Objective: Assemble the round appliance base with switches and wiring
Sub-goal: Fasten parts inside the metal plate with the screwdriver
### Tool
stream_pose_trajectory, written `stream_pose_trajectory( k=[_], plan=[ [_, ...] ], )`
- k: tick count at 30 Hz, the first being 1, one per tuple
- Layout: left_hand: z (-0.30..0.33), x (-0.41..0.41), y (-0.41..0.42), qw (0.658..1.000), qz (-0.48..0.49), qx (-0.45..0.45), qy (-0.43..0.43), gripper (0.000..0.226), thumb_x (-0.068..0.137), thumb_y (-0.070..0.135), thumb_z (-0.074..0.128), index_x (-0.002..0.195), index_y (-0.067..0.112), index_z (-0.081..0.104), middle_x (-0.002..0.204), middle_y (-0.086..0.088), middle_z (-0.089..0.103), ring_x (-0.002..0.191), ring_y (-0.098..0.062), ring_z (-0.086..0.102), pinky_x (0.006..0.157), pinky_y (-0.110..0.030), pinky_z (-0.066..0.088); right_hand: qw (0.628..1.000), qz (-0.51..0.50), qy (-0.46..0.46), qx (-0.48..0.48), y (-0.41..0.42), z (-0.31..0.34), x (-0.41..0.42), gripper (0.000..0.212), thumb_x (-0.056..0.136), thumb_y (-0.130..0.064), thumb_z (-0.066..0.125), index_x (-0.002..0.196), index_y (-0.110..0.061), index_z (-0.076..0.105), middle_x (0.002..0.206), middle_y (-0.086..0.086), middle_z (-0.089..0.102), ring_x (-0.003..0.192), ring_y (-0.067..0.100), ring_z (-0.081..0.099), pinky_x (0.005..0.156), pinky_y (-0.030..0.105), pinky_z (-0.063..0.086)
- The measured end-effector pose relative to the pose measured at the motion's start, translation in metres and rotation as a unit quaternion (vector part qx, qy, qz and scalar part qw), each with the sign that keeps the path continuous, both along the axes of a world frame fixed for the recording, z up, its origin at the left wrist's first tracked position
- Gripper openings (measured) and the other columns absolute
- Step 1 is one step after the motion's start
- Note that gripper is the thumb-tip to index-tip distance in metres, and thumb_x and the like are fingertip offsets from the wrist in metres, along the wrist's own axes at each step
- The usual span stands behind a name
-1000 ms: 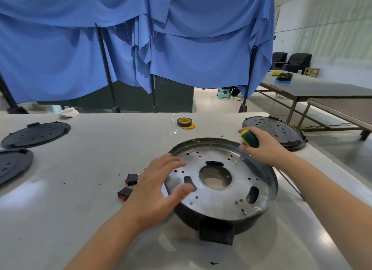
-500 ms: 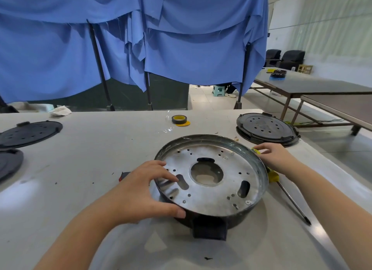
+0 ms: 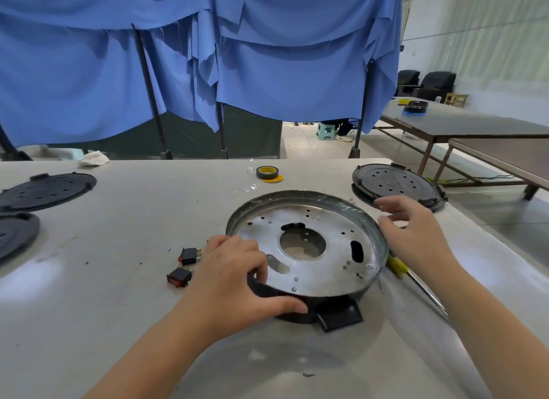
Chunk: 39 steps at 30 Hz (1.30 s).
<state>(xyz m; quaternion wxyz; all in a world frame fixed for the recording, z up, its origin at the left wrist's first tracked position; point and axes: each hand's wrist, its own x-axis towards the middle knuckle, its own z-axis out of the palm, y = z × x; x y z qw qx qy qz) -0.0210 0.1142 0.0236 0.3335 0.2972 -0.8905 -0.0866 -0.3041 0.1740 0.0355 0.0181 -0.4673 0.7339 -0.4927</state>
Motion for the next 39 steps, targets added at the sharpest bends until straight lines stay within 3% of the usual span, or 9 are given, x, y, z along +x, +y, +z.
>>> stream_pose_trajectory(
  k=[4, 6, 12, 18, 23, 26, 29, 32, 39],
  plan=[
    [-0.003, -0.007, 0.008, 1.0, 0.007, -0.012, 0.024, 0.067, 0.053, 0.084, 0.061, 0.054, 0.02, 0.043, 0.056, 0.012, 0.04, 0.059, -0.007, 0.042, 0.077, -0.025, 0.036, 0.983, 0.145, 0.099, -0.061, 0.019, 0.016, 0.048, 0.016, 0.088, -0.014, 0.061, 0.098, -0.024, 0.068, 0.092, -0.017, 0.065, 0.089, 0.001, 0.06, 0.078, 0.01, 0.044],
    [-0.003, -0.009, 0.011, 0.999, 0.016, -0.026, 0.035, 0.066, 0.055, 0.083, 0.061, 0.054, 0.02, 0.039, 0.054, 0.01, 0.04, 0.057, -0.011, 0.042, 0.072, -0.026, 0.035, 0.965, 0.21, 0.15, -0.036, 0.025, 0.013, 0.069, 0.008, 0.09, -0.023, 0.06, 0.09, -0.022, 0.069, 0.082, -0.016, 0.065, 0.082, 0.004, 0.061, 0.074, 0.019, 0.048],
    [-0.005, -0.013, 0.012, 0.998, 0.009, -0.05, 0.038, 0.062, 0.057, 0.079, 0.061, 0.053, 0.02, 0.042, 0.055, 0.012, 0.039, 0.057, -0.009, 0.039, 0.067, -0.024, 0.031, 0.933, 0.228, 0.279, -0.02, 0.029, -0.01, 0.088, 0.047, 0.094, -0.039, 0.041, 0.057, -0.011, 0.047, 0.05, -0.003, 0.043, 0.048, 0.017, 0.042, 0.047, 0.04, 0.04],
    [0.003, 0.004, -0.005, 0.998, -0.045, 0.038, -0.015, 0.045, 0.053, 0.076, 0.067, 0.065, 0.034, 0.059, 0.072, 0.018, 0.055, 0.08, 0.0, 0.049, 0.085, -0.015, 0.03, 0.938, 0.202, 0.276, -0.05, 0.028, -0.01, 0.081, 0.043, 0.094, -0.035, 0.042, 0.056, -0.022, 0.027, 0.048, -0.007, 0.024, 0.044, 0.013, 0.029, 0.042, 0.032, 0.03],
    [0.02, 0.02, -0.016, 0.992, -0.026, 0.115, 0.034, 0.046, 0.052, 0.07, 0.074, 0.084, 0.037, 0.07, 0.1, 0.026, 0.058, 0.107, 0.002, 0.052, 0.087, -0.011, 0.037, 0.951, 0.191, 0.24, -0.032, 0.029, -0.01, 0.063, 0.048, 0.092, -0.043, 0.04, 0.051, -0.02, 0.033, 0.042, -0.004, 0.03, 0.039, 0.012, 0.032, 0.043, 0.026, 0.028],
    [0.032, 0.033, -0.023, 0.985, 0.005, 0.159, 0.072, 0.03, 0.066, 0.06, 0.071, 0.084, 0.036, 0.071, 0.092, 0.019, 0.067, 0.091, -0.003, 0.062, 0.077, -0.013, 0.047, 0.956, 0.18, 0.229, -0.016, 0.029, -0.01, 0.06, 0.053, 0.091, -0.046, 0.039, 0.05, -0.012, 0.039, 0.042, 0.002, 0.035, 0.04, 0.017, 0.037, 0.044, 0.033, 0.034],
    [0.032, 0.048, -0.036, 0.97, 0.044, 0.24, 0.005, 0.005, 0.082, 0.034, 0.073, 0.078, 0.031, 0.072, 0.074, 0.008, 0.071, 0.068, -0.009, 0.066, 0.056, -0.021, 0.052, 0.957, 0.178, 0.227, -0.007, 0.03, -0.01, 0.059, 0.054, 0.09, -0.048, 0.039, 0.051, -0.011, 0.042, 0.042, 0.003, 0.038, 0.041, 0.018, 0.04, 0.045, 0.034, 0.036],
    [0.02, 0.057, -0.048, 0.964, 0.119, 0.214, -0.103, 0.012, 0.084, 0.025, 0.07, 0.074, 0.032, 0.068, 0.072, 0.011, 0.066, 0.064, 0.001, 0.059, 0.057, -0.013, 0.042, 0.961, 0.177, 0.212, 0.0, 0.03, -0.011, 0.06, 0.056, 0.089, -0.05, 0.038, 0.051, -0.01, 0.045, 0.042, 0.003, 0.042, 0.042, 0.019, 0.043, 0.045, 0.037, 0.039],
    [0.001, 0.047, -0.053, 0.962, 0.136, 0.157, -0.178, 0.011, 0.084, 0.022, 0.065, 0.093, 0.027, 0.068, 0.089, 0.013, 0.054, 0.076, -0.006, 0.049, 0.07, -0.021, 0.038, 0.965, 0.171, 0.2, 0.013, 0.031, -0.01, 0.061, 0.055, 0.088, -0.05, 0.037, 0.052, -0.009, 0.047, 0.044, 0.006, 0.047, 0.044, 0.022, 0.046, 0.047, 0.039, 0.042]
  ],
)
